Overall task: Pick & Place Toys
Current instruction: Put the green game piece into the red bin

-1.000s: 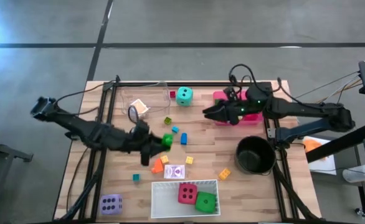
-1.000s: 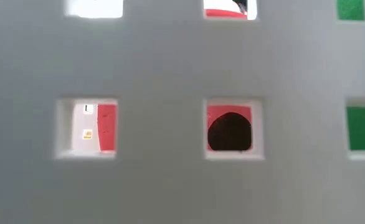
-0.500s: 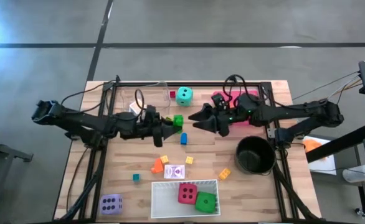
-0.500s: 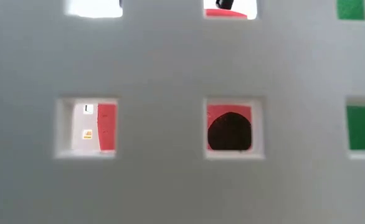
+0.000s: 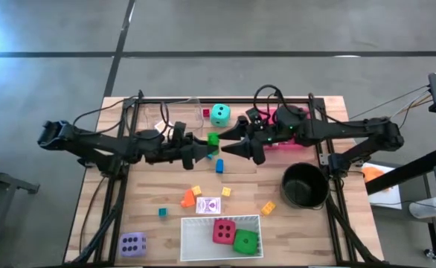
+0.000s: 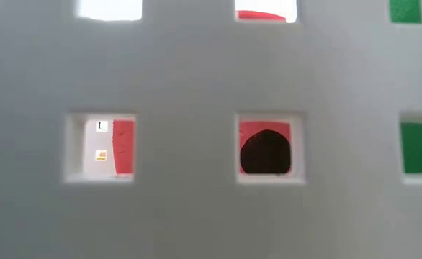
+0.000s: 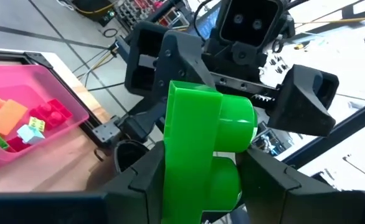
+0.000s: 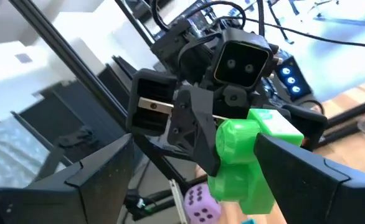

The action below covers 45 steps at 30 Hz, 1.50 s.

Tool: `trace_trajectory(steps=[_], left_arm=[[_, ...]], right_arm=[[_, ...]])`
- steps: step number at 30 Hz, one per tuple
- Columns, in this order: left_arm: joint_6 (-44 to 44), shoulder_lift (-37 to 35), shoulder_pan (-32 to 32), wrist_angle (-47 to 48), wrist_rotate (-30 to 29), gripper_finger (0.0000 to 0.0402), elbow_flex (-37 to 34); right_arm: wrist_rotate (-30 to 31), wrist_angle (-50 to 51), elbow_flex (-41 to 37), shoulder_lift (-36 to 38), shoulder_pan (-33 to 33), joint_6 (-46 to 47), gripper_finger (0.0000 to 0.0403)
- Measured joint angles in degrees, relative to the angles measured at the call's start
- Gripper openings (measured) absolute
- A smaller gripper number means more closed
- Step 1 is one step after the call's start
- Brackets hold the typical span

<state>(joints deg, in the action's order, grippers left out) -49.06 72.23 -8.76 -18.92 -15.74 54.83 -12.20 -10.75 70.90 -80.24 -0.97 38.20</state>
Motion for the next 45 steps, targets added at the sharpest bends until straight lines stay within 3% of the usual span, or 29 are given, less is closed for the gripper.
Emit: trace_trajectory(steps=[7,14,45], left_arm=[[-0.2,0.1,0.0,-0.2,1.6,0.0158,0.0],[-0.3,0.0,-0.1,-0.7,2.7,0.0158,0.0],[0.9,2.3,-0.1,-7.5,3.3,0.0158,0.1]], right_arm=[[3.3,11.6,3.6,1.8,0.0,-3.5,0.033],[3.5,13.7,4.5,2.3,-0.1,-4.0,0.033],[1.7,8.3,6.6,-2.5,-0.3,-5.2,0.0331]])
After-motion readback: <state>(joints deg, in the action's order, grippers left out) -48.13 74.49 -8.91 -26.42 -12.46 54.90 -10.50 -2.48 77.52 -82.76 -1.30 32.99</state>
